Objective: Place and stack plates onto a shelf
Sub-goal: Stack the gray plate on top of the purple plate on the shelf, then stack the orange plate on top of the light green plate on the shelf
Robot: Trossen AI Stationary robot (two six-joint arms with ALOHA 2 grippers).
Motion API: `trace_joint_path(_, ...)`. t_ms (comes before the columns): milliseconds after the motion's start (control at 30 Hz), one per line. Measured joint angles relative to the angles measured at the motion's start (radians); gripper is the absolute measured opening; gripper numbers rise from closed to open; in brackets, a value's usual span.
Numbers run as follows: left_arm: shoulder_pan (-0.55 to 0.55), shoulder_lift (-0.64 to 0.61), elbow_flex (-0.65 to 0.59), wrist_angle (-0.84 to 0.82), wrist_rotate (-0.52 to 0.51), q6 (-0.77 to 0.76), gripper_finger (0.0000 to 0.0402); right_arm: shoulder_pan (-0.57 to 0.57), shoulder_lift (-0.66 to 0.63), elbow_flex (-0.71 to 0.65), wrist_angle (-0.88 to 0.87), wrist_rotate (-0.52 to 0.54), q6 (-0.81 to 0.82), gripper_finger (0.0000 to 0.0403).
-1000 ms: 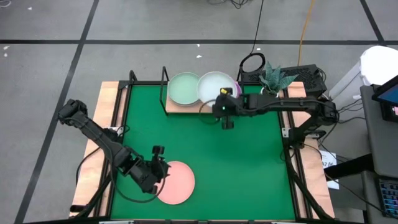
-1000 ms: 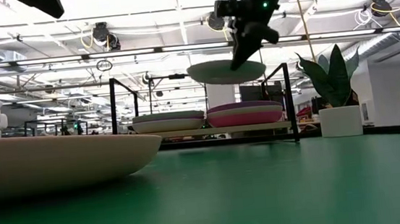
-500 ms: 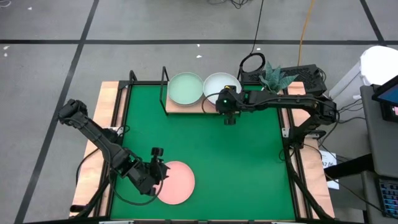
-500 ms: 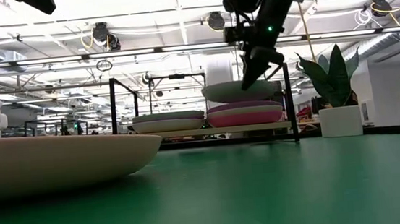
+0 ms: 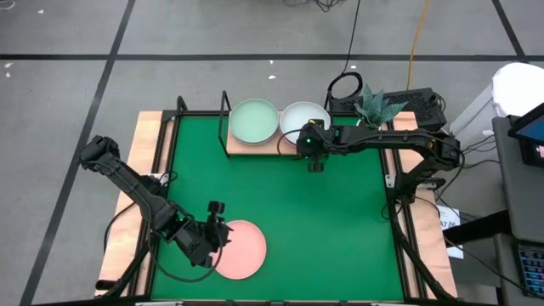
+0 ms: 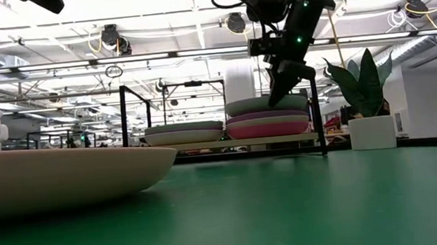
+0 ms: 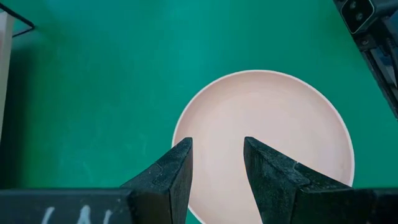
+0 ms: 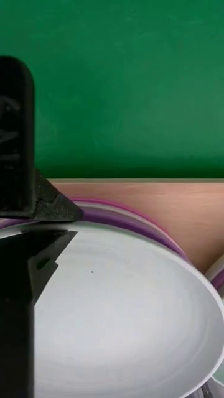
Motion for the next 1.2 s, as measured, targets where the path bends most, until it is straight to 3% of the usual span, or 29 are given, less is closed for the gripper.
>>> trace_joint_path(267, 0.000, 0.000, 0.000, 0.000, -0.002, 0.001, 0.0150, 0.000, 0.000, 0.000, 0.012, 0.003, 0.006, 0.0013)
trace_joint_path(700, -0.002, 0.000, 0.000, -0.002, -0.001, -0.027, 0.0150, 0.023, 0.000, -0.033, 0.115, 0.028, 0.031, 0.0118)
trace_joint_path(1200, -0.096, 0.002, -0.059, 0.006, 0.001, -0.175, 0.0150, 0.258, -0.103, -0.034, 0.110, 0.023, 0.209, 0.0121)
